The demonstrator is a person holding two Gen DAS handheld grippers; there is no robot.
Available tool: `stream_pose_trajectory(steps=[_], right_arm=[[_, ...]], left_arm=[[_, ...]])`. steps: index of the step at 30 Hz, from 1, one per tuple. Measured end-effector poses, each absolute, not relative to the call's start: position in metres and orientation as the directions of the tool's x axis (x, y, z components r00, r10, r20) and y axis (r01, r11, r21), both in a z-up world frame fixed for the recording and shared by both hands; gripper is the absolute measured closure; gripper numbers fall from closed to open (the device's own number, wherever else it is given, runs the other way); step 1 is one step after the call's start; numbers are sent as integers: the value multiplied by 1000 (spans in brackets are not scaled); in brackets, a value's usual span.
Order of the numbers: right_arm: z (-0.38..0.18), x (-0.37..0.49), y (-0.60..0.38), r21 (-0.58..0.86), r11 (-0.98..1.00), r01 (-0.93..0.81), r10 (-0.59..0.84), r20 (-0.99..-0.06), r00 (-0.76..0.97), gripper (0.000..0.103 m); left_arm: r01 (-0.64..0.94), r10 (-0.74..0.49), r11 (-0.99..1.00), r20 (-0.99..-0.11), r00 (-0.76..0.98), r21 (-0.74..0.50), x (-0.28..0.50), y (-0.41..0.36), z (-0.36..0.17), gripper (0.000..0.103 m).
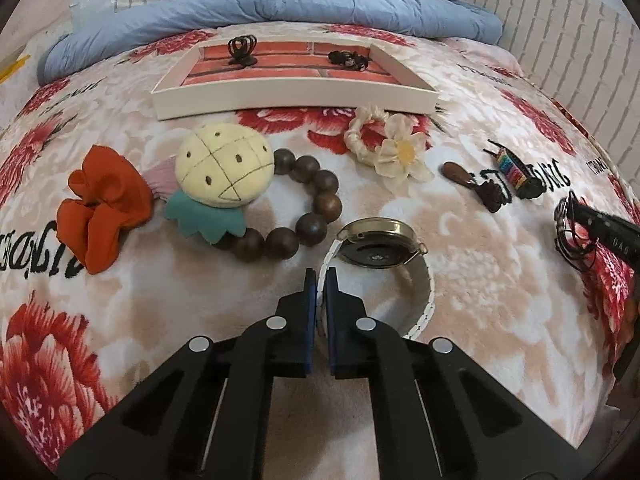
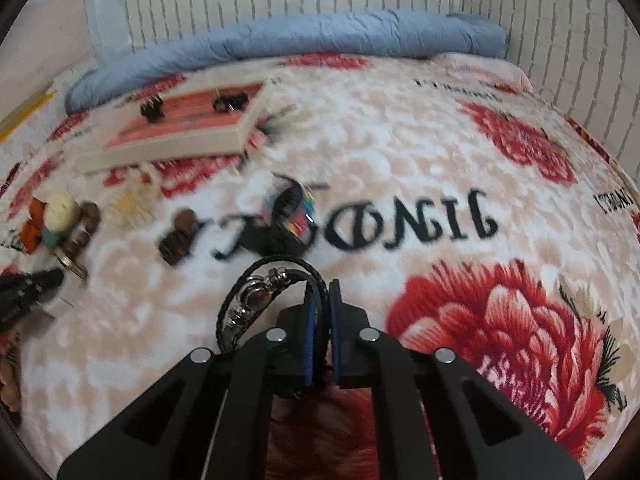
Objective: Organize jewelry
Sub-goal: 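Lower the watch into the tray with the left tool while the right tool places the bracelet beside it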
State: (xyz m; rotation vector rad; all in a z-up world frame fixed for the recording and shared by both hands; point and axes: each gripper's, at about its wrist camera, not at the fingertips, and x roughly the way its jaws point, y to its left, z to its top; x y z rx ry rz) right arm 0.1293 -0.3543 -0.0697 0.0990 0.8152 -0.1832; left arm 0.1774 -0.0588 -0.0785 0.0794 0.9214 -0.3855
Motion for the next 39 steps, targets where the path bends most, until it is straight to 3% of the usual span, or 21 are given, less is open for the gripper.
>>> stream_pose_trajectory(steps=[14,24,33,39], right_arm=[[-18,186,-328,88,987,138,-41,-684,729,96],[4,301,-311,168,978,125,20,-666,746,96],[-7,406,-301,211,970,125,51,-673,738,96],[-38,456,-297,189,970,152,37,-734,678,96]], left_arm=[[376,-377,908,-747,548,-183,196,-47,-25,100],[293,-345,933,-747,569,-208,312,-35,9,100],[203,-289,956,-794,535,-211,437,-28,-12,99],[188,-234,969,-833,501,-159,483,-33,-36,98]])
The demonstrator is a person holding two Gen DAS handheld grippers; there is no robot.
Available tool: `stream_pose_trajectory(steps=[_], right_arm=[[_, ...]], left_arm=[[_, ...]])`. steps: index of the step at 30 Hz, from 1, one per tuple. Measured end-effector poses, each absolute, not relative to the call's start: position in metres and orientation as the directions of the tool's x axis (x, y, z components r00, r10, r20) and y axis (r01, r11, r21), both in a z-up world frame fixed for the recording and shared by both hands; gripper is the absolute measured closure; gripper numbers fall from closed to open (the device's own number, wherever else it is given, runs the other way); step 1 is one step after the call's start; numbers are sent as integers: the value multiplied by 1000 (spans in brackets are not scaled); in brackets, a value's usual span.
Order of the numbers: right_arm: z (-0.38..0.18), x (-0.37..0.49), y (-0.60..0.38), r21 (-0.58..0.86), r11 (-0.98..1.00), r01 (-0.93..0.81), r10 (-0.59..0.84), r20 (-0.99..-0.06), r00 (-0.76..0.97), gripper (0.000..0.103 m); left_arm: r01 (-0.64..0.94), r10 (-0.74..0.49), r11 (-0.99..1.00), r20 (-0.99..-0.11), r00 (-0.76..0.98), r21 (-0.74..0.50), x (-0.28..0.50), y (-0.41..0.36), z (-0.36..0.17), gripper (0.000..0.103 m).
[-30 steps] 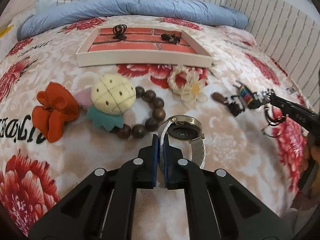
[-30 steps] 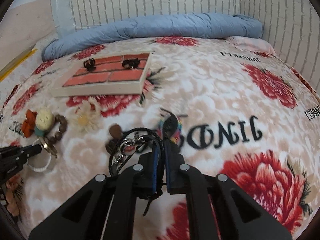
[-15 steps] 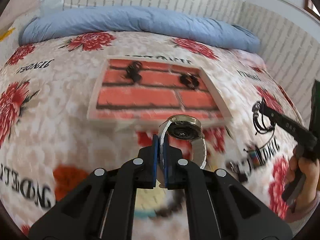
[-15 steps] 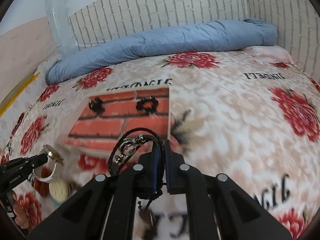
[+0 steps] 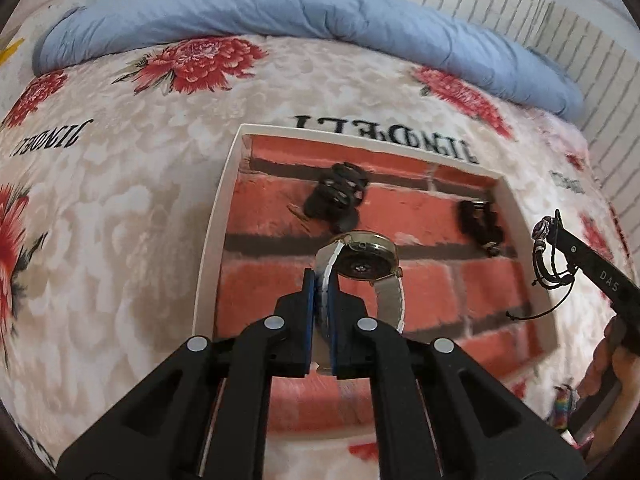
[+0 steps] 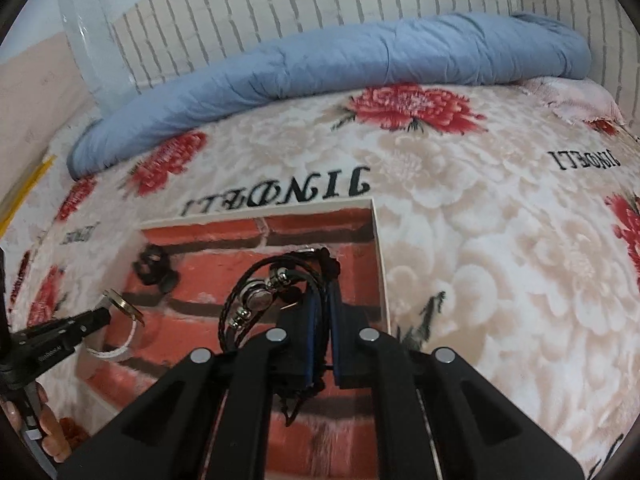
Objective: Organize jewelry
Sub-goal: 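Lower the watch into the tray with the left tool while the right tool places the bracelet beside it, then grasp the orange scrunchie with the left tool while the right tool grasps the cream flower clip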
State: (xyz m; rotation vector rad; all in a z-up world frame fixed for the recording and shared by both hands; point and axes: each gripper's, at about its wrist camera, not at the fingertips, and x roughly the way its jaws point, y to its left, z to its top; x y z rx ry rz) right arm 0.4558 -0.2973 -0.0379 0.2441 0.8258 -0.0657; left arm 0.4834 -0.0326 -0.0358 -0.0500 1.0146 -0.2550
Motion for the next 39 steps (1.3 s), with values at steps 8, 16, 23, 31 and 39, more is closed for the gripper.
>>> stream_pose_trajectory(steps=[8,16,23,31,39], right_arm=[[-73,484,-279,91,984,155,-20,-803,595,96],[-85,502,-275,34,987,159,-62,-825,561,96],[-83,498,-278,42,986,160,-56,-825,562,94],[-55,468,-278,29,992,125,-54,-792,608,47],[-30,418,-280,71,991,115,-23,-752,659,23]], left_arm=[[166,-197,977,-860,471,-132,513,-32,-59,98],[147,-152,985,-874,462,-94,531,-31,-70,98],[159,-145,984,-871,469,-78,528,-30,-67,67],[203,-170,977,-831,529,-71,492,-24,-34,38],[216,-125,976,-752,648,24,424,5,23,5]])
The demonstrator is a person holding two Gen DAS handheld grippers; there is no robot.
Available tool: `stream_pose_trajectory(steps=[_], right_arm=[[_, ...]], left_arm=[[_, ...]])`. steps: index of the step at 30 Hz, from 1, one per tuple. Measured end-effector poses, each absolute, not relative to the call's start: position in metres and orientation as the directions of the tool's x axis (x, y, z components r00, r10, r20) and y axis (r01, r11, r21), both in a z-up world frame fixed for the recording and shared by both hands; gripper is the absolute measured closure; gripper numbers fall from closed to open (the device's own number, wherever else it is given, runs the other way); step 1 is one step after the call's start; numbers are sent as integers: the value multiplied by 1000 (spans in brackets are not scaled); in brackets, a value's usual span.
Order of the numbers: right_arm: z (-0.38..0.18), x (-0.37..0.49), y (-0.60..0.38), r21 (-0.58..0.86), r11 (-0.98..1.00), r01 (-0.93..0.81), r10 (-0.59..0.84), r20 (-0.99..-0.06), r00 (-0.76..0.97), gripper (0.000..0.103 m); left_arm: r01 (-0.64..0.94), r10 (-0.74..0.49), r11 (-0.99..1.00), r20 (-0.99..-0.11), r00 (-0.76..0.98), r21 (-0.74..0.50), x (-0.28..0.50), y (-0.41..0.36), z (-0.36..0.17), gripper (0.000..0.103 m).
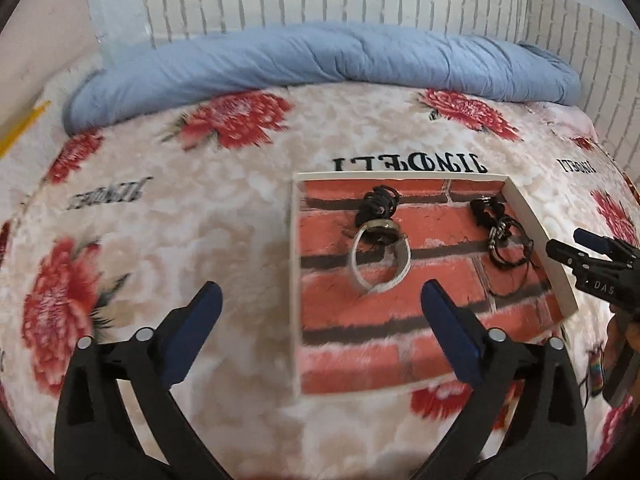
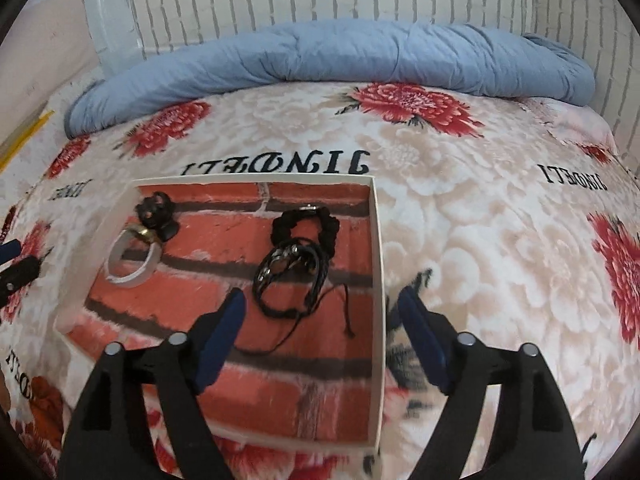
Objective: Organize jewelry
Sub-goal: 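Grasp the orange scrunchie with the left tool while the right tool grasps the cream flower clip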
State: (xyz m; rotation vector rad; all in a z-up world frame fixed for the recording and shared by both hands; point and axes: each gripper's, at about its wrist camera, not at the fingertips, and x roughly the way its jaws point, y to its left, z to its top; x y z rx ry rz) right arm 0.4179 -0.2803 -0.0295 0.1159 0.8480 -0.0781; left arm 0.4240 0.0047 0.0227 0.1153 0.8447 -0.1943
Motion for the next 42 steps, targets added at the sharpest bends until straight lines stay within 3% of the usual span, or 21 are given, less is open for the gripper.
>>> stream_pose_trajectory(steps=[11,19,28,33,39,42], right_arm=[[-18,326,-274,85,981,174,-69,-686,724,17],[-28,274,-262,102,973,206,-87,-664,743,17],[-51,262,-219,1,987,160,-115,-689,715,17],[-71,268,-207,-35,987,157,-135,-717,684,17],[-79,277,-204,-43,986,160,-140,-734,665,19],[-84,283,-202,-45,988,148,-131,-749,649,29]], left_arm=[[132,-27,987,-720,693,90,337,54,27,5],[84,-23,995,-728,685,47,287,73,3,5],[38,-2,999,-777,630,28,279,88,-37,5],[49,-56,998,-788,613,-33,280,95,-48,5],[60,-92,996,-803,589,-70,288,93,-62,5],[61,-131,991,-811,570,-117,291,96,-67,5]])
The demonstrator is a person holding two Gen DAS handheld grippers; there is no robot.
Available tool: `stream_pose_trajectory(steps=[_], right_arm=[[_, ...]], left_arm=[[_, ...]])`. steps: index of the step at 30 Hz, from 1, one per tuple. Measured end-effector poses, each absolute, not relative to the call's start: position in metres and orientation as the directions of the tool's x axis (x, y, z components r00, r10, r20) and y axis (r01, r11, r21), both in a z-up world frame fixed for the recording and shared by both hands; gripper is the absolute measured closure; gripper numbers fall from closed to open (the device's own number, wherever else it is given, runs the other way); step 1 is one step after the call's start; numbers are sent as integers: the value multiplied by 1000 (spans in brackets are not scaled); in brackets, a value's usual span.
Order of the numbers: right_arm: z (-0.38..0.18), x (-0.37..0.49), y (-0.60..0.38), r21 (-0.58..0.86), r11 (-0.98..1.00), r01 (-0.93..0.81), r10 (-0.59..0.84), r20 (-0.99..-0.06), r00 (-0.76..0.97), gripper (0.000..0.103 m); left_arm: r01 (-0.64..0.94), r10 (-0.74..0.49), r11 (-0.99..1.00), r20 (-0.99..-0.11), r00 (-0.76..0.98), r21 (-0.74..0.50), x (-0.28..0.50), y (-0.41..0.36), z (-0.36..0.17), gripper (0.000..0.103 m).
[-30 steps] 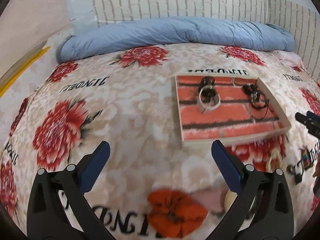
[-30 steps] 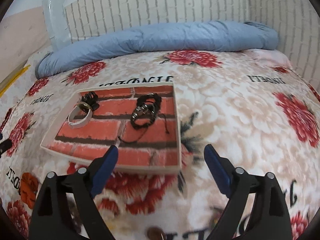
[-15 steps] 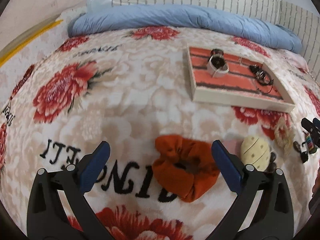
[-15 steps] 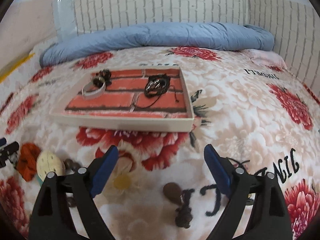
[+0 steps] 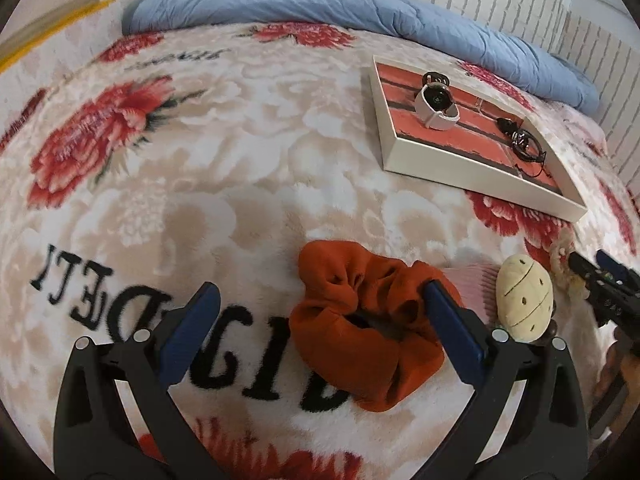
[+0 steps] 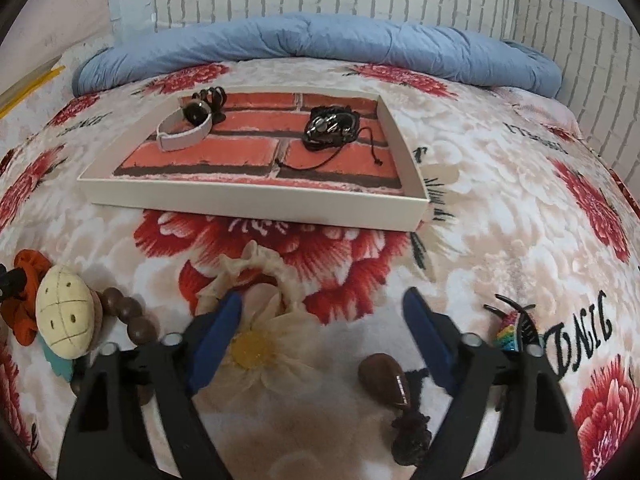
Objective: Organize jewelry
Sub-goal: 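Grasp the orange scrunchie with the left tool while the right tool grasps the cream flower clip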
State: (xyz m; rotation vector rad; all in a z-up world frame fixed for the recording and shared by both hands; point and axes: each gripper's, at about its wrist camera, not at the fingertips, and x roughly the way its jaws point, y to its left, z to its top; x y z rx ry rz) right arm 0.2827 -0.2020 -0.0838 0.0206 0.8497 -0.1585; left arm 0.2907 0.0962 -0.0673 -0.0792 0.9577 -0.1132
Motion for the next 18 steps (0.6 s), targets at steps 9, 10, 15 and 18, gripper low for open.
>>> stream_pose_trajectory(steps=[9,10,15,18], right_arm=[[-98,292,-200,-11,993,120,-82,-791,606,49],[-98,291,-200,-7,993,120,-79,-791,606,50],[-99,292,-194,-18,995,101,-76,-792,605,64],[-99,294,-191,-21,995,97,-76,-792,606,73]], left_arm=[[121,-168,985,-825,539,-121,290,84,-74,31],[126,-168,985,-825,540,-118,289,84,-74,34],[148,-192,980,-817,544,-132,289,82,-75,58],[155,-188,980,-813,551,-122,289,81,-74,68]])
